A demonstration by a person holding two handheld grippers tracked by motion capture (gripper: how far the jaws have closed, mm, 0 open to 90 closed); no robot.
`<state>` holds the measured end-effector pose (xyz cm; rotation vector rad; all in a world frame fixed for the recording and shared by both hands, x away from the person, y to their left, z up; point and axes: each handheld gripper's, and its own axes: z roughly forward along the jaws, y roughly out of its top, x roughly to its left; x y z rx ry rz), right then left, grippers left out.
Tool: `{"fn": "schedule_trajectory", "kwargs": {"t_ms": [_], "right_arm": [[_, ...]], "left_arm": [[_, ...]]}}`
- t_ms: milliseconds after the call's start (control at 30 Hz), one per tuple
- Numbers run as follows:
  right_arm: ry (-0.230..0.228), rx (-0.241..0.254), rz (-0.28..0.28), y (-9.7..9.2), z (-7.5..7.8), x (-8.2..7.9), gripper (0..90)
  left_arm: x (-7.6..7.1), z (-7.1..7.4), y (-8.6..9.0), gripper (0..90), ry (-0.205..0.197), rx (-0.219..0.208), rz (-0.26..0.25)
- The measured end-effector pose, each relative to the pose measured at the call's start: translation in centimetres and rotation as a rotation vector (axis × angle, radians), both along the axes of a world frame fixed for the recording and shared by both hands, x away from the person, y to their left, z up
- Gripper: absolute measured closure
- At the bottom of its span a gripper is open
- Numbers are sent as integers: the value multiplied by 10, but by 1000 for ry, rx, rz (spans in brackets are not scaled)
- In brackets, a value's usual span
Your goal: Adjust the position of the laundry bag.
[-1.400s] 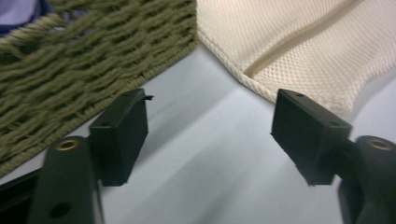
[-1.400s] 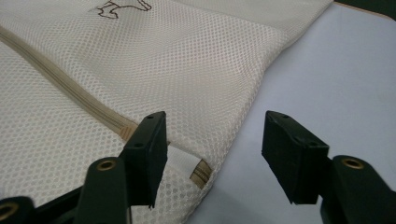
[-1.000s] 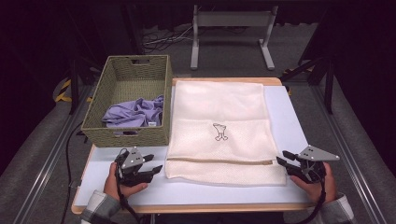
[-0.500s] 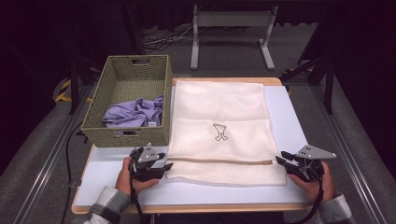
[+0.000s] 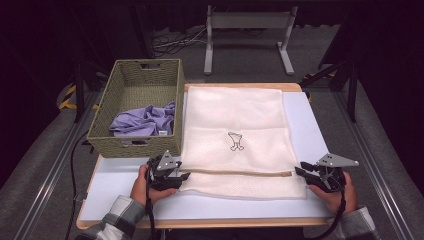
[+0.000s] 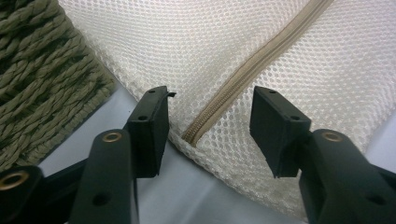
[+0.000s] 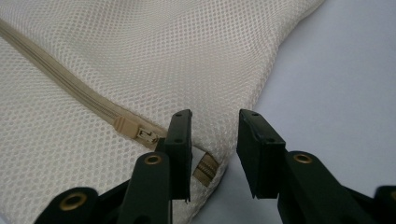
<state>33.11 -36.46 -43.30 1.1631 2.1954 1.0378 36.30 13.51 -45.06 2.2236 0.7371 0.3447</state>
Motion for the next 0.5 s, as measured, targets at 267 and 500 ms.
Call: {"fn": "schedule_trajectory", "kwargs": {"t_ms": [267,500], "right_arm": [[7,-2,-4,1,-2,1,635],[40,-9,16,7,-7,4,611]], "left_arm": [[5,-3,0,454,31,9,22],[7,1,-3,702,29,44,-28]]}}
